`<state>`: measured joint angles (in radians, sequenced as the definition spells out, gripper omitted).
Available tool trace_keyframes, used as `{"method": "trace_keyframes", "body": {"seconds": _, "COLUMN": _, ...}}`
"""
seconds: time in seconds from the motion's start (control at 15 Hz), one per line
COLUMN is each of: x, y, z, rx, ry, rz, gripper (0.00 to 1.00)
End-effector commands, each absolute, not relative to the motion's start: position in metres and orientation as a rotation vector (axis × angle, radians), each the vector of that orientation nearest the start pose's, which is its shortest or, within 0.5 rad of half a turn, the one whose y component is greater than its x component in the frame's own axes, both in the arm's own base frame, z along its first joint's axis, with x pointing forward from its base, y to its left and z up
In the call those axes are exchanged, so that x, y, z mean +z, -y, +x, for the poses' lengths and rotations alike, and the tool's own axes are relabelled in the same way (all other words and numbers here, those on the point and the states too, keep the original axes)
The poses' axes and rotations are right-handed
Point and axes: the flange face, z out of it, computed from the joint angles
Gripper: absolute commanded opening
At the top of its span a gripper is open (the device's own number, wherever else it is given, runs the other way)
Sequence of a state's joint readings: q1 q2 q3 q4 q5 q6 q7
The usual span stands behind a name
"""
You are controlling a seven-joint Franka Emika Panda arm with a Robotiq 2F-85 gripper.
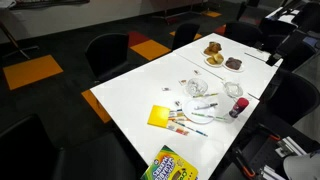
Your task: Slide the book to the right on the table
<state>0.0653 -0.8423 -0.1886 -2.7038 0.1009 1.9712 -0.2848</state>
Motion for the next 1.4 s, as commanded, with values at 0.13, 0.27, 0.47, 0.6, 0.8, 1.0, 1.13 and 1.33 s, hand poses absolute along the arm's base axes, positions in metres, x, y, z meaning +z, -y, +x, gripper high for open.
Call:
{"method": "trace_keyframes", "body": {"seconds": 0.13, "x": 0.475, "y": 0.032, "z": 0.310, "rx": -0.200, "ry": 0.265, "rz": -2.908, "gripper": 1.00}}
{"method": "trace_keyframes", "body": {"seconds": 0.27, "x": 0.475, "y": 0.032, "z": 0.310, "rx": -0.200, "ry": 0.265, "rz": -2.908, "gripper": 1.00}}
{"method": "trace_keyframes", "body": {"seconds": 0.47, "x": 0.475, "y": 0.032, "z": 0.310, "rx": -0.200, "ry": 0.265, "rz": -2.908, "gripper": 1.00}}
{"method": "trace_keyframes", "body": {"seconds": 0.6, "x": 0.475, "y": 0.032, "z": 0.310, "rx": -0.200, "ry": 0.265, "rz": -2.908, "gripper": 1.00}}
{"method": "trace_keyframes", "body": {"seconds": 0.8, "x": 0.475, "y": 0.032, "z": 0.310, "rx": -0.200, "ry": 0.265, "rz": -2.908, "gripper": 1.00}}
{"method": "trace_keyframes", "body": {"seconds": 1.0, "x": 0.475, "y": 0.032, "z": 0.310, "rx": -0.200, "ry": 0.265, "rz": -2.908, "gripper": 1.00}}
{"method": "trace_keyframes", "body": {"seconds": 1.13, "x": 0.475, "y": 0.032, "z": 0.310, "rx": -0.200, "ry": 0.265, "rz": -2.908, "gripper": 1.00}}
{"method": "trace_keyframes", "body": {"seconds": 1.33, "x": 0.468, "y": 0.019, "z": 0.318, "rx": -0.186, "ry": 0.357, "rz": -2.887, "gripper": 1.00}}
